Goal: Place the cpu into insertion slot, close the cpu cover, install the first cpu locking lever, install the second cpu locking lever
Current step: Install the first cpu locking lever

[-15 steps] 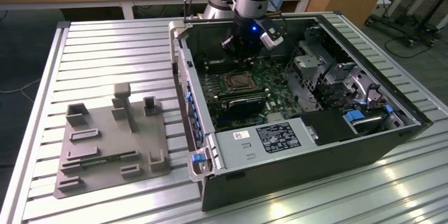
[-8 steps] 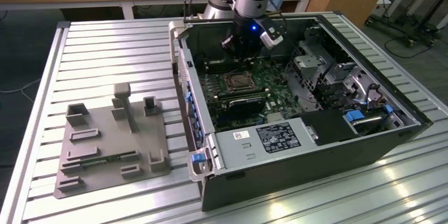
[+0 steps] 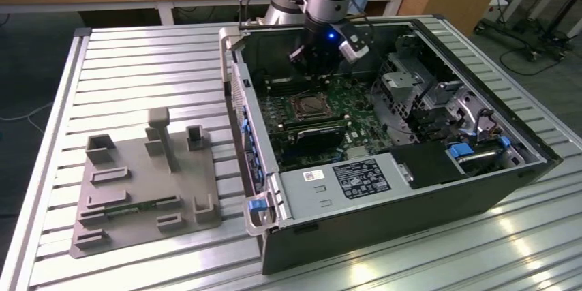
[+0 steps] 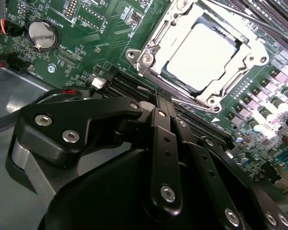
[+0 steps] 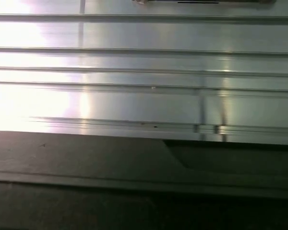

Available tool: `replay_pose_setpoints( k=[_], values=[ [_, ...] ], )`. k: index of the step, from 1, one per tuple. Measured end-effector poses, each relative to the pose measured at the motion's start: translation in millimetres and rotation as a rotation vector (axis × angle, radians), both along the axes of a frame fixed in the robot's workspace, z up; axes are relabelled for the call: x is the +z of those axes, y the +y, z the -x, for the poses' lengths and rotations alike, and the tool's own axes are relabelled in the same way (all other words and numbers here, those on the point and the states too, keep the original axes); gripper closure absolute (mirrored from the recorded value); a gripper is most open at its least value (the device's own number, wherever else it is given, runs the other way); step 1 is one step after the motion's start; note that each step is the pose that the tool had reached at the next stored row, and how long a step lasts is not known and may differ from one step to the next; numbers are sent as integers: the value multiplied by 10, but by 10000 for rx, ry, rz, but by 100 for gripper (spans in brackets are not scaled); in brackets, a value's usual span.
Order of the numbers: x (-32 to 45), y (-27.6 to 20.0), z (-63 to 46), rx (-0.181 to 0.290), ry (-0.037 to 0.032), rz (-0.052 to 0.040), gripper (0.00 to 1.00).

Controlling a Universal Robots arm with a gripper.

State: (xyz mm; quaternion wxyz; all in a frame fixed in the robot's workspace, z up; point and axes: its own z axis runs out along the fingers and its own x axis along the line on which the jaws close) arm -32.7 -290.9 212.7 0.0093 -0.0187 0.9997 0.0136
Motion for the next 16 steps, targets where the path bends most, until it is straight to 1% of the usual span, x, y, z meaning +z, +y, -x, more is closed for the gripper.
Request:
replay_pose_setpoints(
  k=[4, 11, 16],
  values=[
    [-15, 5, -6, -1, -6, -1, 89],
    [-94, 6, -20, -1, -6, -1, 89],
    [-124, 8, -41, -1, -6, 0, 89]
  ],
)
